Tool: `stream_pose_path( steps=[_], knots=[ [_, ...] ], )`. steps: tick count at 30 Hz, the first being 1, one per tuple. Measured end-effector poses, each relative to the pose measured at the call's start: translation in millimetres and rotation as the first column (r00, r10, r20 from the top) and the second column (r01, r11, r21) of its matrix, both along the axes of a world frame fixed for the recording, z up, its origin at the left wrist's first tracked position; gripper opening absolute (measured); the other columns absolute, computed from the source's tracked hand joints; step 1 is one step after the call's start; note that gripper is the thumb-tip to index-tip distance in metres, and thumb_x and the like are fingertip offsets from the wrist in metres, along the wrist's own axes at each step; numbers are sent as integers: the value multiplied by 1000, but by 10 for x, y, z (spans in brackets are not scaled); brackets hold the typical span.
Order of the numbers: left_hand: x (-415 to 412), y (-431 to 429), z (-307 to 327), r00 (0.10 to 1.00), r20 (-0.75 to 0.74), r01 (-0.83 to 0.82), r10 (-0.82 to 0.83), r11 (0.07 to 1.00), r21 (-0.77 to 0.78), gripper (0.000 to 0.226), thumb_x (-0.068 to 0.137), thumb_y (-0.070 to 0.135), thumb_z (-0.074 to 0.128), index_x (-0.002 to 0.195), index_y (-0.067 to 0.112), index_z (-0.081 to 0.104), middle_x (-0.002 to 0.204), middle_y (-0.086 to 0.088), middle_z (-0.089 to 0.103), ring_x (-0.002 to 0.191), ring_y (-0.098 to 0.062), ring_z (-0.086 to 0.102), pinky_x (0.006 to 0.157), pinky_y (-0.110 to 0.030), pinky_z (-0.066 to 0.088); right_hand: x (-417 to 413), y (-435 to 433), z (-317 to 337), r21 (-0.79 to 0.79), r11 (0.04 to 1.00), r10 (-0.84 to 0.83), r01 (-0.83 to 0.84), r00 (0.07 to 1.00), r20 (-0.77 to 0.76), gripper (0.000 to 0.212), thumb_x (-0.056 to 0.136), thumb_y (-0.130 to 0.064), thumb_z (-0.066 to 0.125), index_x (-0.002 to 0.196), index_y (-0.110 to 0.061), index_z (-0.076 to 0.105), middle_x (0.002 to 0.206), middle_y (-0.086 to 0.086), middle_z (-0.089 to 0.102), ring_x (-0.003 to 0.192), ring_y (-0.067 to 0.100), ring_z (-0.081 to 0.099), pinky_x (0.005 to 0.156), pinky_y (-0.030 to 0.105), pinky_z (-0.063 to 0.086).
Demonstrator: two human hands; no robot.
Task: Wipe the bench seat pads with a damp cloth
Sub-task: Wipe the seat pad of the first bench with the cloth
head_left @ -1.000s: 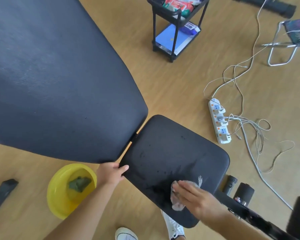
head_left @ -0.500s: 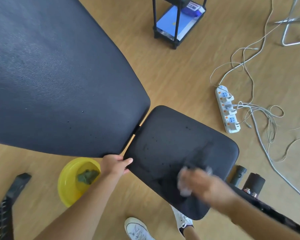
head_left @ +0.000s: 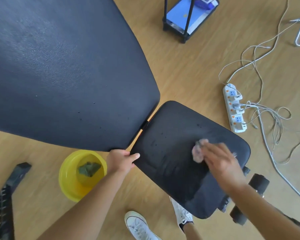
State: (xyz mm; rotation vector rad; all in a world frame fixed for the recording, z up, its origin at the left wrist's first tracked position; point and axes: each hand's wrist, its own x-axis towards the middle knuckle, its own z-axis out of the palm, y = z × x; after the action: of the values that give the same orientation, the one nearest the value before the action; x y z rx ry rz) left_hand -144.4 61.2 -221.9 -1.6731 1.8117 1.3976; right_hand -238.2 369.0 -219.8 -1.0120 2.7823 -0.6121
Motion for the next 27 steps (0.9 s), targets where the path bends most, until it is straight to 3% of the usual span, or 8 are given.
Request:
stream_pose_path(
  steps=[4, 7, 9, 12, 15, 19, 24, 27],
  knots=[
    [17, -3, 5, 999, -13, 34, -34, 999, -8, 56, 79, 14, 90, 126, -9, 69, 104, -16, 73, 84, -34, 78, 86, -49, 66, -429, -594, -54, -21, 796, -602, 605, 795, 69, 24, 83, 11, 70, 99, -4, 80, 107, 12, 76, 92, 36, 58, 81, 40, 54],
    [17, -25, 34, 999, -7, 44, -44, 999, -11, 53, 79, 14, 90, 123, -9, 71, 100, -16, 76, 87, -33, 76, 85, -50, 67, 363, -1082, -122, 6, 997, -78, 78, 996, 34, 17, 89, 8, 66, 99, -5, 71, 109, 10, 71, 88, 24, 57, 79, 27, 43],
    [21, -21, 51, 997, -8, 81, -81, 997, -17, 34, 79, 15, 90, 104, -6, 79, 79, -4, 74, 88, -37, 78, 84, -53, 66, 772, -857, -107, 91, 913, 400, -397, 916, -22, 26, 105, -2, 43, 108, -7, 68, 119, 10, 71, 94, 24, 69, 83, 26, 47],
    [62, 18, 42, 986, 19, 168, -167, 982, -83, 39, 80, 22, 88, 55, 29, 59, 61, 4, 66, 83, -39, 79, 80, -56, 66, 370, -236, 51, 161, 822, 556, -546, 831, -19, 41, 96, 1, 42, 98, -11, 81, 121, 10, 75, 89, 25, 73, 74, 31, 63],
    [75, 20, 50, 984, 42, 175, -171, 977, -122, 51, 80, 25, 88, 50, 33, 48, 60, 6, 64, 83, -39, 79, 77, -57, 66, -421, -188, 89, 152, 988, -24, 33, 998, -59, 30, 81, 15, 72, 102, -5, 80, 118, 11, 76, 87, 34, 65, 65, 40, 63],
    [52, 17, 78, 994, 7, 106, -106, 993, -55, 35, 80, 22, 89, 59, 29, 62, 66, 8, 68, 83, -33, 78, 78, -50, 68, -241, -1193, -29, -24, 855, -515, 519, 853, 85, 29, 79, 15, 69, 95, -6, 79, 105, 12, 74, 91, 35, 57, 78, 39, 54],
    [93, -80, 33, 998, -38, 60, -57, 995, 78, 8, 80, 12, 88, 77, 6, 83, 77, -10, 80, 76, -24, 75, 81, -47, 68, 791, -1233, -1, -10, 886, 463, -464, 881, 93, 20, 91, -12, 61, 99, -12, 79, 115, 6, 74, 99, 23, 58, 75, 31, 60],
    [123, -47, 85, 990, -54, 134, -133, 991, 28, 15, 88, 13, 82, 73, 14, 78, 72, 4, 73, 78, -23, 76, 86, -46, 67, 80, -812, 304, 24, 917, 393, -399, 910, 130, 30, 95, -21, 47, 83, -26, 74, 115, -3, 75, 107, 20, 66, 89, 34, 56]
  ],
)
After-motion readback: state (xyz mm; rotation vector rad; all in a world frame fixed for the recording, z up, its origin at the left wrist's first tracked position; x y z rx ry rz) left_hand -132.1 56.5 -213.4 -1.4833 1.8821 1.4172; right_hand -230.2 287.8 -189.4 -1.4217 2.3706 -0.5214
